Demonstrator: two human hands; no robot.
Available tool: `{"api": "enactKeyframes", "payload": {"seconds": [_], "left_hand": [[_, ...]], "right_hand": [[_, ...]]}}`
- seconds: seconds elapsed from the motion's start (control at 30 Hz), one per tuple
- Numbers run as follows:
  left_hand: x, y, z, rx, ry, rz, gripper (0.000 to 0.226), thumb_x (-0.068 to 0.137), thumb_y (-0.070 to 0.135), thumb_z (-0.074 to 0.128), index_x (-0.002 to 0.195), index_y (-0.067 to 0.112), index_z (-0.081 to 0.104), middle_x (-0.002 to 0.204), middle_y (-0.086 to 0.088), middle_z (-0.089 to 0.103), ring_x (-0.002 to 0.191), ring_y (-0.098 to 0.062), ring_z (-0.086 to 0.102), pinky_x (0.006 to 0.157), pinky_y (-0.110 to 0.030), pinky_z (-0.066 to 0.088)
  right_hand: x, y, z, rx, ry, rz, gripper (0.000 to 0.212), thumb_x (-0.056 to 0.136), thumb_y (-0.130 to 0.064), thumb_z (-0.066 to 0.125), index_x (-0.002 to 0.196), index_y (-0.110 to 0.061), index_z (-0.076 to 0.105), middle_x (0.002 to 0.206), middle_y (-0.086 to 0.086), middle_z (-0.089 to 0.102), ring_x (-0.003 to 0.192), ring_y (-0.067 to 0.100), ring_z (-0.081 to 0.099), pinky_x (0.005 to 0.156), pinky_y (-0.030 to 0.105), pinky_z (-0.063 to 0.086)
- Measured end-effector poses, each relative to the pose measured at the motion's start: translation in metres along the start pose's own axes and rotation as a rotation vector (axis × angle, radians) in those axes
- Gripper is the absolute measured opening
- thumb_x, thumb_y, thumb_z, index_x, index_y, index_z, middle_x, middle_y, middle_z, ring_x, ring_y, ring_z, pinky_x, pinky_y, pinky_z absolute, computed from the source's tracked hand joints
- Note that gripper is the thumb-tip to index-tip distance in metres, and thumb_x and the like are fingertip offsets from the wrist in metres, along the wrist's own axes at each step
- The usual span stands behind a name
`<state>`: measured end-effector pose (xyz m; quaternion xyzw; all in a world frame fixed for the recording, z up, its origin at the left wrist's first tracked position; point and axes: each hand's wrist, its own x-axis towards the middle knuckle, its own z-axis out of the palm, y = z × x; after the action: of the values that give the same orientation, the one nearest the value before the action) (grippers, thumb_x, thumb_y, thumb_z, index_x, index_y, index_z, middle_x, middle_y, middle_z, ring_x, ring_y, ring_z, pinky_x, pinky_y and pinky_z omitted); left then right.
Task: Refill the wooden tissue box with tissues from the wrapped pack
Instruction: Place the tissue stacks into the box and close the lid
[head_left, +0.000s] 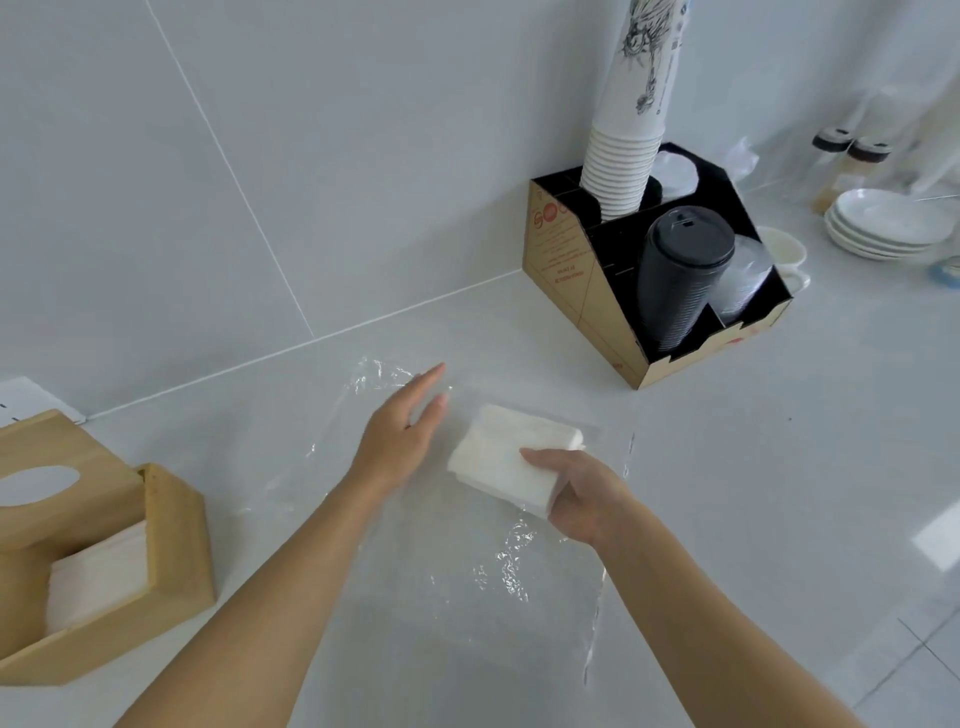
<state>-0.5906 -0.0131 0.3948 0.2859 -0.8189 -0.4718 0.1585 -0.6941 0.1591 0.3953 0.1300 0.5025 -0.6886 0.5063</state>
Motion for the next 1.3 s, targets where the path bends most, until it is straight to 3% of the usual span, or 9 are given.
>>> {"api": "enactKeyframes", "payload": {"seconds": [0.07, 0.23, 0.33, 0.6, 0.9, 1.03, 1.13, 1.2, 1.3], "left_hand": [[-0.002, 0.011, 0.018, -0.013, -0.194, 0.015, 0.041, 0.096, 0.043, 0.043, 0.136, 0.045, 0.038, 0.144, 0.023, 0.032, 0.138, 0.003, 0.019, 0.11, -0.022, 0.014], [-0.005, -0.012, 0.045, 0.489, -0.35, 0.038, 0.049, 0.096, 0.053, 0.024, 0.144, 0.044, 0.018, 0.157, 0.011, 0.013, 0.145, -0.009, 0.002, 0.115, -0.035, -0.004], [-0.009, -0.025, 0.05, 0.602, -0.361, -0.027, 0.053, 0.094, 0.057, 0.023, 0.144, 0.044, 0.015, 0.158, 0.01, 0.006, 0.145, -0.011, -0.002, 0.115, -0.037, -0.005], [-0.013, -0.035, 0.06, 0.816, -0.27, 0.05, 0.059, 0.092, 0.059, 0.026, 0.146, 0.041, 0.01, 0.159, 0.009, -0.001, 0.145, -0.013, -0.005, 0.116, -0.038, -0.005], [-0.013, -0.026, 0.064, 0.84, -0.26, 0.02, 0.06, 0.092, 0.058, 0.026, 0.147, 0.037, 0.012, 0.159, 0.005, 0.002, 0.146, -0.017, -0.004, 0.117, -0.039, -0.003], [-0.016, -0.012, 0.065, 0.74, -0.184, 0.015, 0.059, 0.094, 0.055, 0.031, 0.146, 0.03, 0.023, 0.159, 0.0, 0.008, 0.145, -0.019, 0.002, 0.116, -0.038, 0.001], [-0.022, 0.002, 0.06, 0.567, -0.092, 0.023, 0.053, 0.095, 0.045, 0.041, 0.139, 0.015, 0.039, 0.152, -0.007, 0.031, 0.14, -0.023, 0.025, 0.111, -0.036, 0.018], [-0.028, 0.012, 0.051, 0.305, -0.082, -0.069, 0.045, 0.093, 0.04, 0.048, 0.128, 0.012, 0.051, 0.138, -0.007, 0.05, 0.123, -0.023, 0.047, 0.098, -0.034, 0.035], [-0.041, 0.026, 0.031, -0.129, -0.092, -0.22, 0.026, 0.09, 0.042, 0.055, 0.1, 0.019, 0.063, 0.111, -0.004, 0.065, 0.101, -0.021, 0.061, 0.082, -0.032, 0.047]], "right_hand": [[-0.003, 0.001, -0.002, 0.001, -0.014, -0.002, 0.038, 0.083, 0.006, 0.057, 0.121, 0.001, 0.054, 0.116, 0.02, 0.061, 0.109, 0.036, 0.058, 0.089, 0.046, 0.048], [-0.015, 0.003, -0.019, 0.01, -0.02, 0.014, 0.022, 0.083, 0.007, 0.056, 0.103, -0.003, 0.059, 0.096, 0.015, 0.065, 0.087, 0.031, 0.062, 0.075, 0.044, 0.05], [-0.024, 0.002, -0.036, 0.036, 0.016, 0.003, 0.022, 0.083, 0.008, 0.057, 0.103, -0.003, 0.058, 0.095, 0.015, 0.066, 0.086, 0.03, 0.062, 0.073, 0.044, 0.051], [-0.056, -0.003, -0.084, 0.116, 0.124, -0.039, 0.028, 0.081, 0.007, 0.06, 0.106, -0.004, 0.058, 0.096, 0.012, 0.067, 0.088, 0.028, 0.064, 0.074, 0.04, 0.053], [-0.096, -0.021, -0.129, 0.212, 0.223, -0.174, 0.042, 0.081, 0.004, 0.061, 0.121, -0.008, 0.055, 0.099, 0.009, 0.067, 0.087, 0.024, 0.066, 0.055, 0.031, 0.058], [-0.107, -0.031, -0.127, 0.229, 0.174, -0.226, 0.051, 0.079, 0.003, 0.063, 0.127, -0.01, 0.054, 0.108, 0.009, 0.068, 0.092, 0.024, 0.067, 0.058, 0.032, 0.06], [-0.113, -0.036, -0.112, 0.202, 0.08, -0.241, 0.052, 0.071, 0.002, 0.066, 0.121, -0.009, 0.059, 0.104, 0.008, 0.072, 0.088, 0.024, 0.071, 0.064, 0.034, 0.06], [-0.114, -0.036, -0.097, 0.176, 0.013, -0.24, 0.049, 0.07, 0.001, 0.066, 0.117, -0.009, 0.061, 0.098, 0.008, 0.074, 0.084, 0.023, 0.073, 0.063, 0.033, 0.06], [-0.113, -0.031, -0.067, 0.121, -0.087, -0.214, 0.047, 0.07, -0.001, 0.066, 0.116, -0.009, 0.062, 0.103, 0.009, 0.073, 0.086, 0.024, 0.072, 0.063, 0.033, 0.059]]}}
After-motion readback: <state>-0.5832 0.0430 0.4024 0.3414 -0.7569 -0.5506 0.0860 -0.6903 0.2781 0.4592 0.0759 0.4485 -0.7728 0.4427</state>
